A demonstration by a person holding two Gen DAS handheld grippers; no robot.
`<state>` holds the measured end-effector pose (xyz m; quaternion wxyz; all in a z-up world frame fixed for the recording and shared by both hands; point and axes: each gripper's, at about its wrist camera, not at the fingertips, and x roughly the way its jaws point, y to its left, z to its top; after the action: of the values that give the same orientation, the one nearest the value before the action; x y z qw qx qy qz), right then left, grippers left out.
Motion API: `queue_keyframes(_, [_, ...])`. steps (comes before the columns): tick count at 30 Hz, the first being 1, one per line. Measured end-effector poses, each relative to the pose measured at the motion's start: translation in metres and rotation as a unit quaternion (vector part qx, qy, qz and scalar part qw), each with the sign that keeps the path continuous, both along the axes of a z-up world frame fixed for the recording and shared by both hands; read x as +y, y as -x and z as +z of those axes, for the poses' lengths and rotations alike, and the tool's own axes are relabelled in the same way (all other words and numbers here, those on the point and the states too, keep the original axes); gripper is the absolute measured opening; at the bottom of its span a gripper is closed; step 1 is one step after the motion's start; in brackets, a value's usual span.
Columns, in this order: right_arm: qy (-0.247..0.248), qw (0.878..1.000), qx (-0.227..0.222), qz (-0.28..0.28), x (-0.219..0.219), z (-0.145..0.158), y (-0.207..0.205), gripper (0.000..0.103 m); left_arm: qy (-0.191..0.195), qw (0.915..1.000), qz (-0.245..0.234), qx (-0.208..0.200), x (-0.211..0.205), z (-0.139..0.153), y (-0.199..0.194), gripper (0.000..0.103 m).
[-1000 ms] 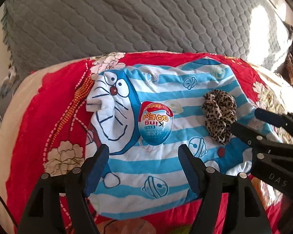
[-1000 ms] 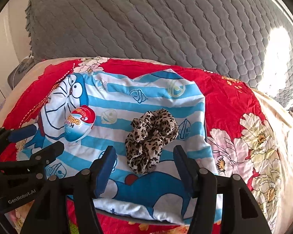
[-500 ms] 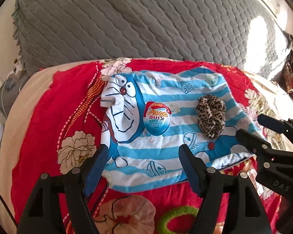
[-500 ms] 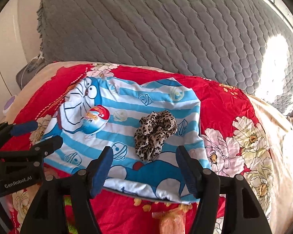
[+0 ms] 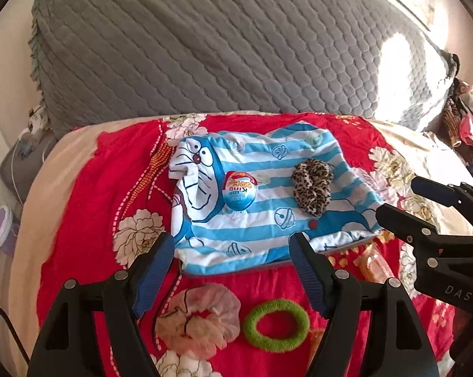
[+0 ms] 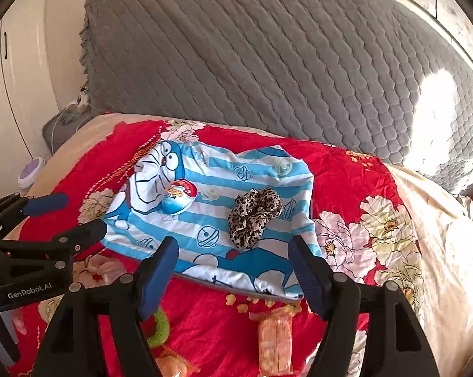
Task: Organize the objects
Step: 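Withdraw both open tools back toward the sheer scrunchie and green hair tie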
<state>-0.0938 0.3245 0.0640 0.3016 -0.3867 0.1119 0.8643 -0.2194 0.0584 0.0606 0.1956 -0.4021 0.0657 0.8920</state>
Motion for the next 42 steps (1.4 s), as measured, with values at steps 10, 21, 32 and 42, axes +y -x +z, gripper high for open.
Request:
queue_keyframes(10, [-0.004,1.0,0.015,0.006,-0.027,0.016,-0.026,0.074,-0.004,0.9998,0.01,0.014,-0.016,0.022,-0.042,0.082])
queue_keyframes(21, [-0.003,1.0,0.022,0.007,-0.05,0.023,-0.053,0.075,-0.001,0.9995,0.026,0.015,-0.039,0.035,-0.069,0.082])
queue_keyframes(32, [-0.014,0.999,0.027,0.007,-0.069,0.04,-0.074,0.075,0.014,0.9995,0.022,0.017,-0.052,0.037,-0.092,0.083])
queue_keyframes(42, [-0.021,0.999,0.026,0.023,-0.087,0.034,-0.076,0.077,0.031,0.9994,0.011,0.007,-0.058,0.023,-0.104,0.083])
